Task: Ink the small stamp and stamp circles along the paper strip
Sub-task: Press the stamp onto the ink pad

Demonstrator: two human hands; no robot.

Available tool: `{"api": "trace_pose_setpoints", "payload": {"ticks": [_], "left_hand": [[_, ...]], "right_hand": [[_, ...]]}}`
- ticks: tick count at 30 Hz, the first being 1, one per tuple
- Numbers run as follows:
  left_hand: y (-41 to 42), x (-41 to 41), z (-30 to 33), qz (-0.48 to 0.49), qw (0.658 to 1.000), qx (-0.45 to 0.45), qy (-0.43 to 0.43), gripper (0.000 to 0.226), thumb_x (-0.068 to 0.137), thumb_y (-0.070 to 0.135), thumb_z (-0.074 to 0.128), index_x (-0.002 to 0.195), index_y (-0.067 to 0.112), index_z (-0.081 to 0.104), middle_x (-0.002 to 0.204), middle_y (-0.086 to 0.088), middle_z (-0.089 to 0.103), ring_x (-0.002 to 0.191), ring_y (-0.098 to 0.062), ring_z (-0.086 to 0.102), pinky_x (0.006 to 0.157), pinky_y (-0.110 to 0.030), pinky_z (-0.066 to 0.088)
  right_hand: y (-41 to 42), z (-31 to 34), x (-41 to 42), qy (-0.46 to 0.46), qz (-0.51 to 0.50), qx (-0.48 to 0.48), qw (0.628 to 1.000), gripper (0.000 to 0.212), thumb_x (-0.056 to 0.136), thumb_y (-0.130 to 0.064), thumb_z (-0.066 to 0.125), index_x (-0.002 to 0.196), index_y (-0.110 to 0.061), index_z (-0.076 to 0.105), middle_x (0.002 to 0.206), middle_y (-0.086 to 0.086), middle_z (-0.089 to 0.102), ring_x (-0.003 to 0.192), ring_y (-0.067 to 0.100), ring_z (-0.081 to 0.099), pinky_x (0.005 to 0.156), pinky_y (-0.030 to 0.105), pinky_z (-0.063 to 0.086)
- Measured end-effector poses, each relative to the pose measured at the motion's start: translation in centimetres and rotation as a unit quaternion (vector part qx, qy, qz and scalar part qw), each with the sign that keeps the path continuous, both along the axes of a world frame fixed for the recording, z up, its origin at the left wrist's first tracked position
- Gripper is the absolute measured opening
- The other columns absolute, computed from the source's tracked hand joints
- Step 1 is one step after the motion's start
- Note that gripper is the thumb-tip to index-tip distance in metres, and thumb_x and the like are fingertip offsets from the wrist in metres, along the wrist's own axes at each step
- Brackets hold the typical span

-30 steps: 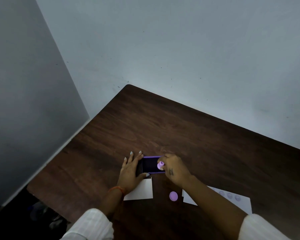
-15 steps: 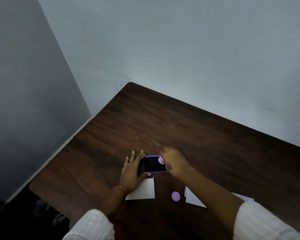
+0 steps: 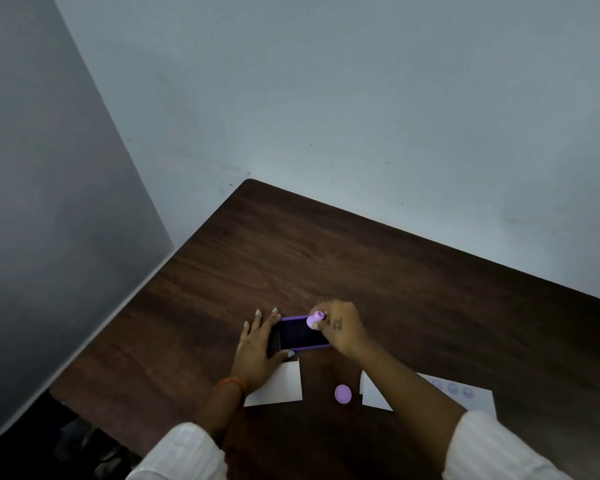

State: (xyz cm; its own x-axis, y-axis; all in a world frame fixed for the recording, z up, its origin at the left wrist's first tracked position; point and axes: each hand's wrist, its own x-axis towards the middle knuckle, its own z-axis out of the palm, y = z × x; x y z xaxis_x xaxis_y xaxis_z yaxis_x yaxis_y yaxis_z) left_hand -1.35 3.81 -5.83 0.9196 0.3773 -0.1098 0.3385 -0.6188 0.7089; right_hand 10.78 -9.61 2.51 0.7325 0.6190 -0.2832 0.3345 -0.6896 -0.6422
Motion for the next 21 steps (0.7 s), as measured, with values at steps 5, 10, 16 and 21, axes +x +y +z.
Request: {"api": "trace_pose_setpoints", "payload": {"ticks": [5,10,16,21], "left_hand": [[0.0,0.1,0.3,-0.006,1.0,-0.002,0.019,0.075,0.083,0.038,0.062,0.144,0.025,0.02,0.157,0.0,0.017,0.145,-0.021,-0.001,0.117,-0.04,-0.005],[-0.1,0.3,0.9,-0.007,1.0,0.001,0.029,0.079,0.083,0.036,0.063,0.145,0.027,0.016,0.157,-0.004,0.017,0.145,-0.025,-0.002,0.118,-0.044,-0.004],[-0.1,0.6,1.8,-0.003,0.998,-0.019,0.065,0.082,0.082,0.037,0.065,0.145,0.026,0.013,0.157,-0.01,0.015,0.145,-0.026,-0.002,0.118,-0.045,-0.001],[-1.0,1.1,3.0,0.027,0.998,-0.032,0.042,0.077,0.082,0.034,0.065,0.144,0.018,0.022,0.154,-0.012,0.024,0.145,-0.03,0.006,0.119,-0.047,0.005]], "right_hand": [[-2.8,0.7,-1.3,0.353,-0.283,0.285,0.845,0.024,0.085,0.0,0.061,0.109,-0.002,0.063,0.104,0.015,0.067,0.09,0.019,0.066,0.067,0.021,0.059],[-7.1,2.2,-2.3,0.535,-0.348,0.423,0.644,0.02,0.087,0.003,0.054,0.101,0.001,0.067,0.092,0.016,0.073,0.09,0.02,0.064,0.065,0.026,0.061],[-10.8,3.5,-4.0,0.549,-0.377,0.486,0.566,0.028,0.067,0.0,0.067,0.095,0.002,0.069,0.087,0.018,0.076,0.087,0.022,0.068,0.065,0.03,0.062],[-13.9,3.8,-4.7,0.554,-0.394,0.523,0.514,0.022,0.067,0.001,0.069,0.088,0.004,0.073,0.094,0.021,0.075,0.081,0.024,0.074,0.061,0.031,0.061]]}}
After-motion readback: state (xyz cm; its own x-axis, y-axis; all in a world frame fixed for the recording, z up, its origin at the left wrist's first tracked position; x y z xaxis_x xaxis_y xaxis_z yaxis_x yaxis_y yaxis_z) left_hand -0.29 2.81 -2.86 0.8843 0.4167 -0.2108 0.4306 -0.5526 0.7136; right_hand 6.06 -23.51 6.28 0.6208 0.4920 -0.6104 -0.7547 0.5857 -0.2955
